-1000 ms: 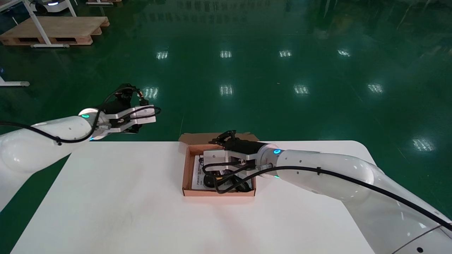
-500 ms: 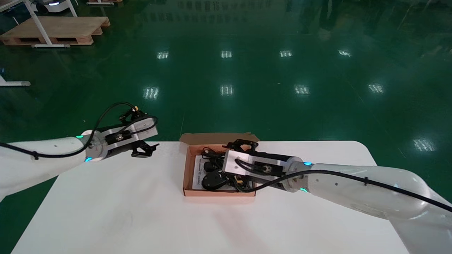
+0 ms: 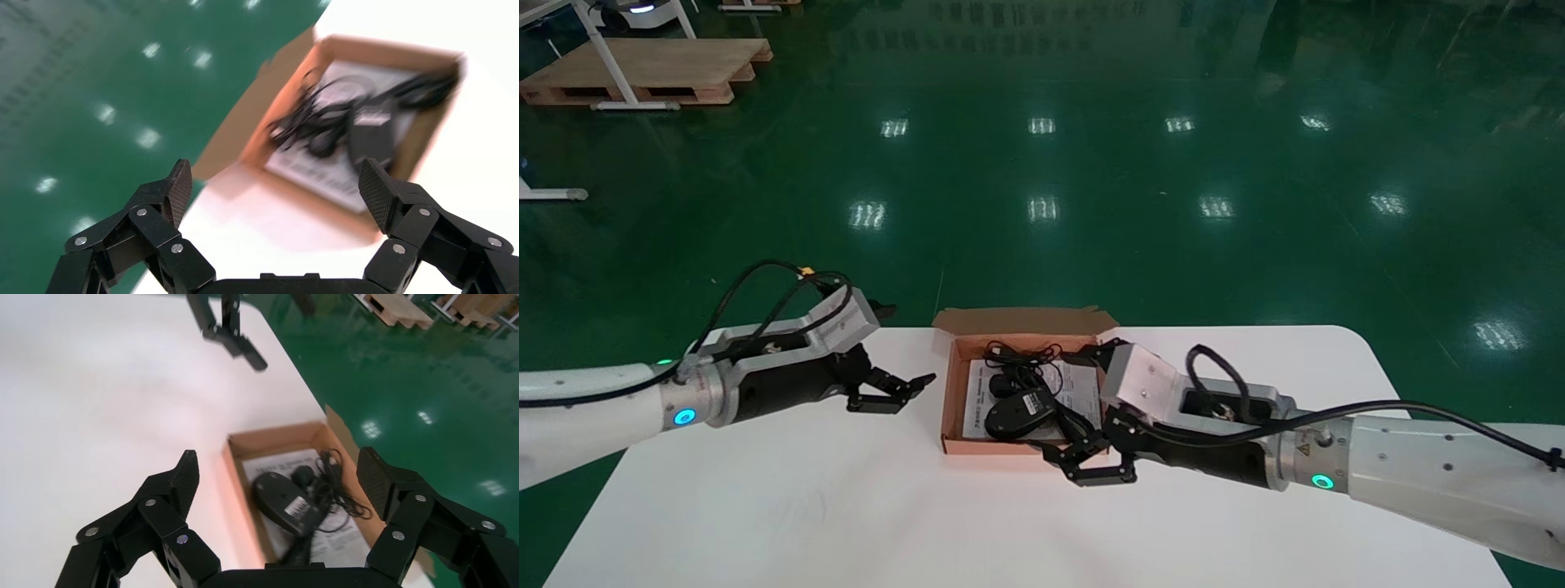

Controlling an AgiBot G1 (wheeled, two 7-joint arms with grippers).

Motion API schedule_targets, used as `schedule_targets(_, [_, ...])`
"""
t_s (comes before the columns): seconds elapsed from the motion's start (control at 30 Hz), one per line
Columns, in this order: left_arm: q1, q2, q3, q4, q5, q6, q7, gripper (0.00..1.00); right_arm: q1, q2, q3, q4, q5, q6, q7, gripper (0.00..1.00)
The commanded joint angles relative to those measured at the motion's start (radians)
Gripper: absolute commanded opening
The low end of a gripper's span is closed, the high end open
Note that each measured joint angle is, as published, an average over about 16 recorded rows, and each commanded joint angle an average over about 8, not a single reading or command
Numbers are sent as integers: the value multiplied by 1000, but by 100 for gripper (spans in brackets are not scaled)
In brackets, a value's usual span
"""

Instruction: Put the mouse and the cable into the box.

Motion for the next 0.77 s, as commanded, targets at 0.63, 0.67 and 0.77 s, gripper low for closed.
schedule_targets(0.63, [197, -197, -248, -296, -343, 409, -146, 100, -145, 249, 179, 185, 346, -295, 182, 100])
schedule_targets(0.67, [207, -207, -261, -310, -361, 430, -154, 100, -152, 261, 188, 195, 364, -310, 191, 100])
schedule_targets(0.77, [222, -222, -280, -333, -387, 461, -165, 100, -163, 281, 202, 209, 390, -333, 205, 100])
